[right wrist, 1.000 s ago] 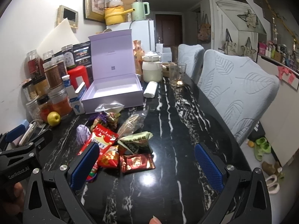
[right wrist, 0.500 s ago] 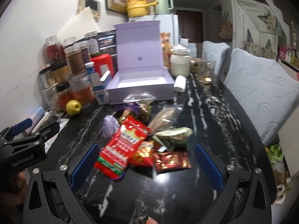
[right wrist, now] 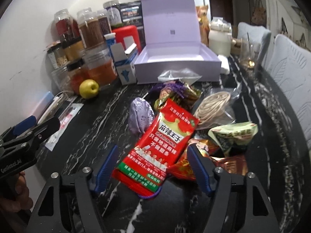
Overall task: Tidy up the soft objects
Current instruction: 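Move both grippers toward the pile of snacks and sachet, then grasp the purple sachet with the left gripper while the right grasps the red-white packet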
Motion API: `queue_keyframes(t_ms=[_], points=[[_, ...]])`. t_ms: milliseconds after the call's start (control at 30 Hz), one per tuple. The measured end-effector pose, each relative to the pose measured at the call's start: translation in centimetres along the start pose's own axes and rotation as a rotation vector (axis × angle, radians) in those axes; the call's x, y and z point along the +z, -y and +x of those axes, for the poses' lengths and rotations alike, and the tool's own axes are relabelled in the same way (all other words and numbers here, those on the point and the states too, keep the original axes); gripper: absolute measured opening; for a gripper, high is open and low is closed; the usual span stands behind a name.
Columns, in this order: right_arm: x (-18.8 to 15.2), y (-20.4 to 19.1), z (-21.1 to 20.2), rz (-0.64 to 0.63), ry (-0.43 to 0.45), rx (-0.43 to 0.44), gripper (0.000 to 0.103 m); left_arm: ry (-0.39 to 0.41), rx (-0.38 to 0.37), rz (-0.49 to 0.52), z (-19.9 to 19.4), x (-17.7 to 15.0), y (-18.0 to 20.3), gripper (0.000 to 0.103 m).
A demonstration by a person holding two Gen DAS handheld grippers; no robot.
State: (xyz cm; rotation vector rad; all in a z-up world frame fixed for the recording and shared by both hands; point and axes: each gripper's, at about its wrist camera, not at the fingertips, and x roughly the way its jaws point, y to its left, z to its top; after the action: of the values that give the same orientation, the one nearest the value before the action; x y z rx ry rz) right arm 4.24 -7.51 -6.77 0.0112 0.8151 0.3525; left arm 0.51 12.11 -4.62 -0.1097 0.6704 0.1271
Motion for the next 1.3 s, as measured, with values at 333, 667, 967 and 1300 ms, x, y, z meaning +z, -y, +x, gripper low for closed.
queue_keyframes(t_ms=[333,667,967,1300], points=[[0.8,0.4,2.4,-0.015,-0.04,-0.023,0.073,-0.025,-0.032,0.024,1.2,1.1,1.1,0.103],[1.2,1.4,4.0,0.005,-0.046,0.044,0.043,-0.064,-0.071,0.026,2.8,1.9,1.8,0.103],[2.1,2.6,1.7,0.035,0.018,0.076,0.013,-0.076,-0.099,0.043,3.5,2.9,3.4,0.103],[2.6,4.4,3.3,0.068,-0.047,0.061,0.016,-0.099,-0.157,0.079,4.9,3.8,5.7,0.103]])
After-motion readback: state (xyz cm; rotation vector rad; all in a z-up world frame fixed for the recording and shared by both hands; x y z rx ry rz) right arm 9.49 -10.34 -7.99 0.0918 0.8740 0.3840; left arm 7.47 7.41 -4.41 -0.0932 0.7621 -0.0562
